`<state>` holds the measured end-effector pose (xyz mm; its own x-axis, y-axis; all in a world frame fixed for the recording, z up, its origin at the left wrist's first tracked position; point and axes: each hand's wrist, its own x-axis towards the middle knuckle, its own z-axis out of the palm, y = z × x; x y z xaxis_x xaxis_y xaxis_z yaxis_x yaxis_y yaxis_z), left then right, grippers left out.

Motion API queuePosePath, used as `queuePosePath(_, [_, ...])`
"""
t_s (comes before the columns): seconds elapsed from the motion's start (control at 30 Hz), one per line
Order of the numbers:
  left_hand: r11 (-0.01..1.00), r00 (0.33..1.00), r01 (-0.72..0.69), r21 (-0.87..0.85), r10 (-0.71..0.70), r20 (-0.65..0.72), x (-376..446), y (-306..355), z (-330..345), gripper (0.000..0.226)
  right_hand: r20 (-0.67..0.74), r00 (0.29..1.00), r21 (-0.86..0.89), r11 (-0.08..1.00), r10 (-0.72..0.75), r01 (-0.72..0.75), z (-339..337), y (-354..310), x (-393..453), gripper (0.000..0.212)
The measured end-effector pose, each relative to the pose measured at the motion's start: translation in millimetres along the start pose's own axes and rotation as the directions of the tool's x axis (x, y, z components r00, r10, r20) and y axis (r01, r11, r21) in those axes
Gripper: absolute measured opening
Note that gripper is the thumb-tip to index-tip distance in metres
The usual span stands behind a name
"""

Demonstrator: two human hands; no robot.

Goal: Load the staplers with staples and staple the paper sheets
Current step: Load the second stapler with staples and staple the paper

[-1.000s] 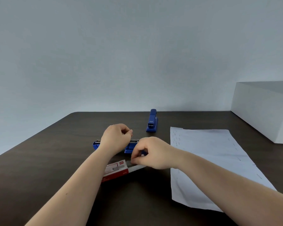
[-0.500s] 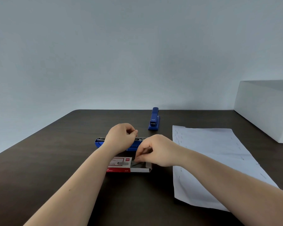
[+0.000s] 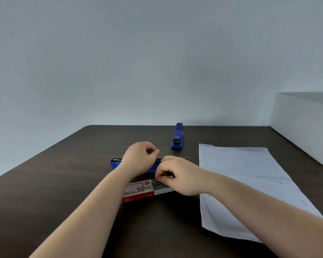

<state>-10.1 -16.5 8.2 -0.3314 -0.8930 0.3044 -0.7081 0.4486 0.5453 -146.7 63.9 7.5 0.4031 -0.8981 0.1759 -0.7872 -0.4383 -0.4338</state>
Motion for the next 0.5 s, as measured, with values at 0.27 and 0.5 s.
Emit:
queuePosePath(0.27, [0.999,1.0,-0.015,-0.037,0.015,0.015,-1.8,2.3,-2.7,0.017,-0.091,0.994,0.088,0.995,0.058,-0.05,1.1,3.2,0.4,0.016])
queuePosePath(0.5, [0.997,1.0,-0.015,-0.082,0.014,-0.016,-2.8,3.7,-6.7,0.017,-0.237,0.941,0.425,0.897,0.242,-0.123,-5.5,9.9,0.2,0.014])
